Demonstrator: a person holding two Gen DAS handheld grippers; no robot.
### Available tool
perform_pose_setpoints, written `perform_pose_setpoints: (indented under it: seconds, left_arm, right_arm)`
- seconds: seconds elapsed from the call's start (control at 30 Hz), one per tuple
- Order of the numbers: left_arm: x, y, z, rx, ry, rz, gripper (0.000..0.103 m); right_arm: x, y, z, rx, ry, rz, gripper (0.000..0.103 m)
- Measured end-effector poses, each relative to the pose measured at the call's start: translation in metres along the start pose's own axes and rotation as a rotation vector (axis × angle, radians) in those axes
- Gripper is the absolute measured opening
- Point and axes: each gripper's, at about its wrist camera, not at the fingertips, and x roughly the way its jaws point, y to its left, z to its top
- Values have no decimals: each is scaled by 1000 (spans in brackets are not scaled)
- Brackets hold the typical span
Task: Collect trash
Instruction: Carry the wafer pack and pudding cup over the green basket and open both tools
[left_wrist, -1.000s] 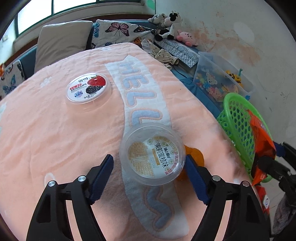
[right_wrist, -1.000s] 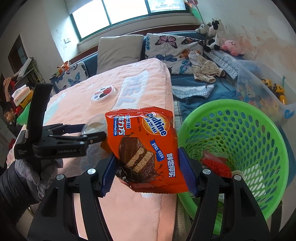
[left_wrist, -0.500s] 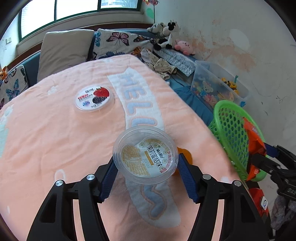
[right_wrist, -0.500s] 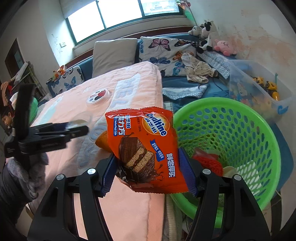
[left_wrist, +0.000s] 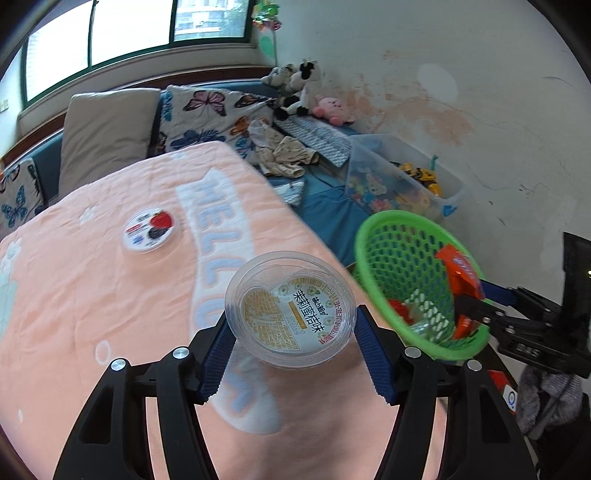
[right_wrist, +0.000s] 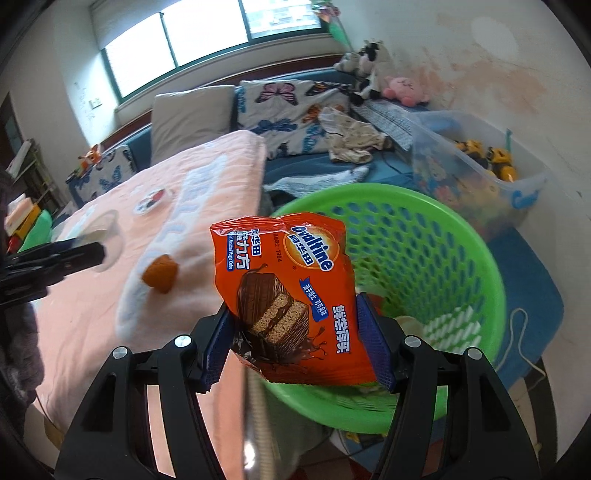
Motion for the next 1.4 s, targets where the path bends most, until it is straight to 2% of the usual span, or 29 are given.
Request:
perform_pose_setpoints:
  seconds: [0.27, 0.37, 0.7, 0.8, 1.4]
  left_arm:
    - [5, -37, 8, 40, 0, -46, 62]
    - [9, -48, 11, 48, 7, -59, 62]
    - [25, -79, 18, 79, 23, -81, 62]
    - [28, -83, 19, 85, 27, -84, 62]
    - [55, -117, 30, 115, 61, -111, 62]
  right_arm:
    - [2, -35, -4, 37, 21, -54, 66]
    - [1, -44, -5, 45, 19, -74, 71]
    - [-3, -66, -7, 80, 19, -78, 74]
    - [-5, -70, -7, 89, 13, -69, 82]
    - [-27, -80, -14, 89, -18, -77, 84]
